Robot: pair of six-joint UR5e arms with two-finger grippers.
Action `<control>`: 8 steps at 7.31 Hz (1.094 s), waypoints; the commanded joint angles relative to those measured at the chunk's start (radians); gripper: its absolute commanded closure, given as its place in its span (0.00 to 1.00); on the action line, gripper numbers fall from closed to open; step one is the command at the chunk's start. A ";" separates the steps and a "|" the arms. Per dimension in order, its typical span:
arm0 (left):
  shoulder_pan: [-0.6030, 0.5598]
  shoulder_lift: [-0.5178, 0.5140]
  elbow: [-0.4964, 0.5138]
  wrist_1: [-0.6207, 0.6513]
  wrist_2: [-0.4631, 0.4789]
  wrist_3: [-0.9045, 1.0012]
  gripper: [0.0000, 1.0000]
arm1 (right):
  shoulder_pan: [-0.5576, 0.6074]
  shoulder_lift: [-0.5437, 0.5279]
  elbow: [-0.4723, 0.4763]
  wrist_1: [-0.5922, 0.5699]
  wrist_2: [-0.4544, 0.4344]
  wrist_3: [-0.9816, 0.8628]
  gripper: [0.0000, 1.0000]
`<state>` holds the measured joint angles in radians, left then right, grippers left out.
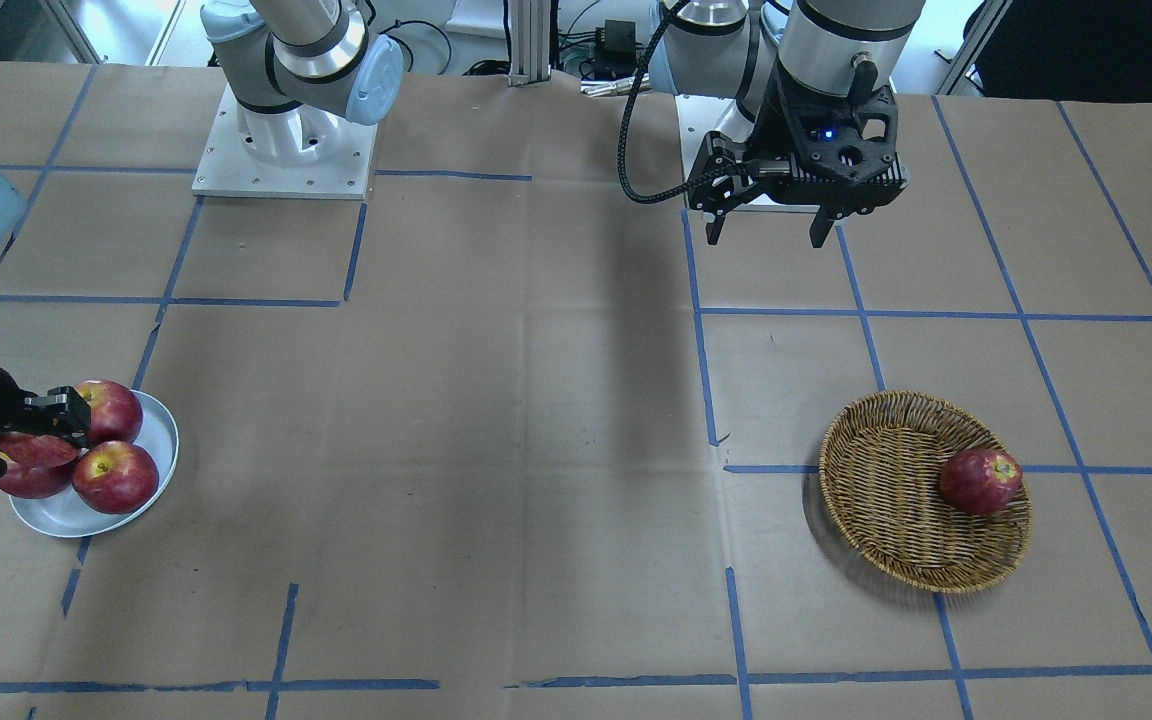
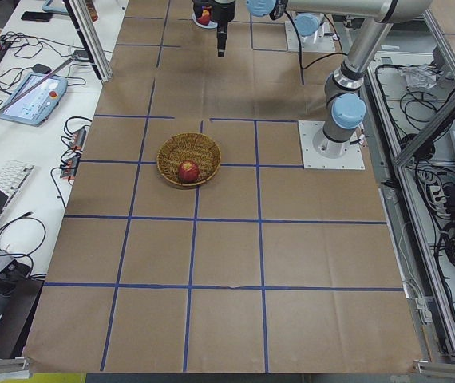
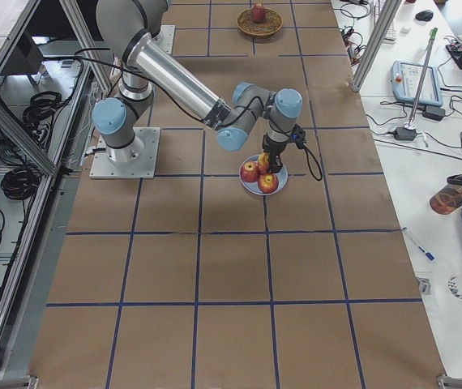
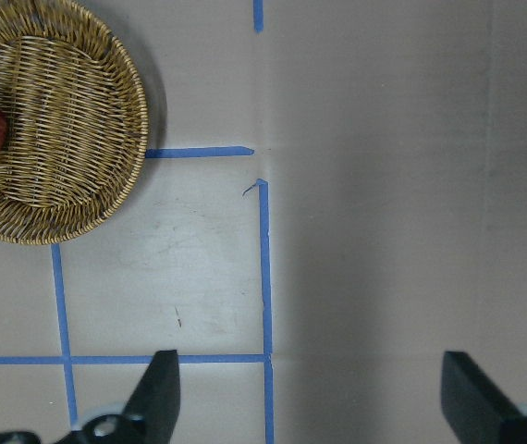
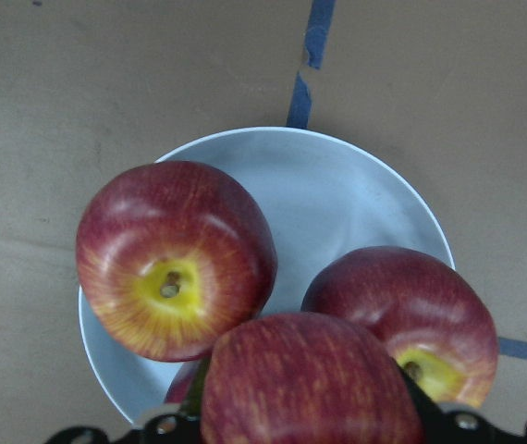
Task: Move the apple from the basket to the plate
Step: 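Lower the apple onto the plate and open the right gripper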
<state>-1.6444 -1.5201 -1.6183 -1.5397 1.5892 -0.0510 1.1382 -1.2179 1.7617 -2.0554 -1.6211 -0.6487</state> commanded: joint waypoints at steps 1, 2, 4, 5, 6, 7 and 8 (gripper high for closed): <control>0.000 0.000 0.000 0.000 0.000 0.000 0.01 | 0.002 -0.008 -0.001 0.014 -0.006 0.000 0.00; 0.000 0.000 0.000 0.000 0.000 0.000 0.01 | 0.005 -0.014 -0.002 0.015 -0.006 0.001 0.00; 0.000 0.000 0.000 0.001 0.000 0.000 0.01 | 0.012 -0.028 -0.013 0.014 0.006 0.004 0.00; 0.000 0.000 0.000 0.001 0.000 0.000 0.01 | 0.032 -0.070 -0.014 0.012 0.015 0.008 0.00; 0.000 0.000 0.000 0.001 0.000 0.000 0.01 | 0.078 -0.131 -0.016 0.015 0.017 0.033 0.00; 0.000 0.000 0.000 0.001 0.000 0.000 0.01 | 0.113 -0.176 -0.045 0.100 0.018 0.102 0.00; 0.000 0.000 0.000 0.003 0.000 0.000 0.01 | 0.158 -0.204 -0.107 0.223 0.017 0.210 0.00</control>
<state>-1.6445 -1.5201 -1.6184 -1.5381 1.5892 -0.0506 1.2455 -1.3780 1.7098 -1.9499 -1.6047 -0.5430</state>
